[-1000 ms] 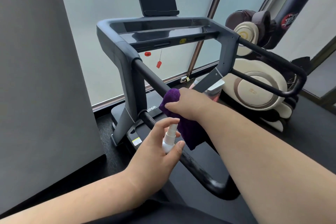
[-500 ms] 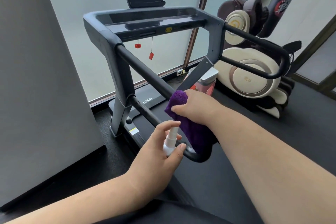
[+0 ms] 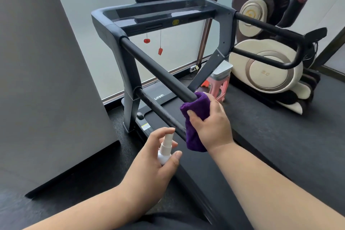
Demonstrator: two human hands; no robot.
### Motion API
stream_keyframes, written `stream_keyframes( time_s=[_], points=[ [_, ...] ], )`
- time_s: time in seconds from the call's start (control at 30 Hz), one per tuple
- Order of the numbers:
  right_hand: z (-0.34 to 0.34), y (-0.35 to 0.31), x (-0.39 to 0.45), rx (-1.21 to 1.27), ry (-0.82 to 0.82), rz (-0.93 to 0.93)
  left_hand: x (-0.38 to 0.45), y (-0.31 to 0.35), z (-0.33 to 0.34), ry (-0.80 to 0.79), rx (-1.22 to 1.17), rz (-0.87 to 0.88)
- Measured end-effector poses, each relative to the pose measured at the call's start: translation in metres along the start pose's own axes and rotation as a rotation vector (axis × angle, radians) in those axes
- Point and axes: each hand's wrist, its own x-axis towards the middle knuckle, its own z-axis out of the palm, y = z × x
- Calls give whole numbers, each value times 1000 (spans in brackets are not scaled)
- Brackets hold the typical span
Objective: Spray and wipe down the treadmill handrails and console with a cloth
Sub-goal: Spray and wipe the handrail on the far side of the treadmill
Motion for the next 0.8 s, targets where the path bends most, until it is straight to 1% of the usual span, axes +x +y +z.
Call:
stream_keyframes(
  time_s=[0.1,0.23,0.4,0.53,0.6,0.63,0.73,0.8],
  points=[
    [5,21,-17,72,8,22,-7,-2,2,17,30,-15],
    [10,37,-31,138,-23,82,-14,-3,0,63,59,-14],
    [11,53,-43,105,-96,140,-21,-2,-3,83,73,15],
    [7,54,-47,115,-130,135,-26,1,-7,81,64,13],
    [3,47,-46,109,-105,108,-28,1,-8,83,57,12],
    [1,40,-43,114,-66,73,-28,1,-9,84,55,13],
    [-7,11,-21,169,77,-90,-29,0,-8,76,45,17],
    [-12,-15,3,158,92,-155,-29,1,-5,58,41,14]
  ],
)
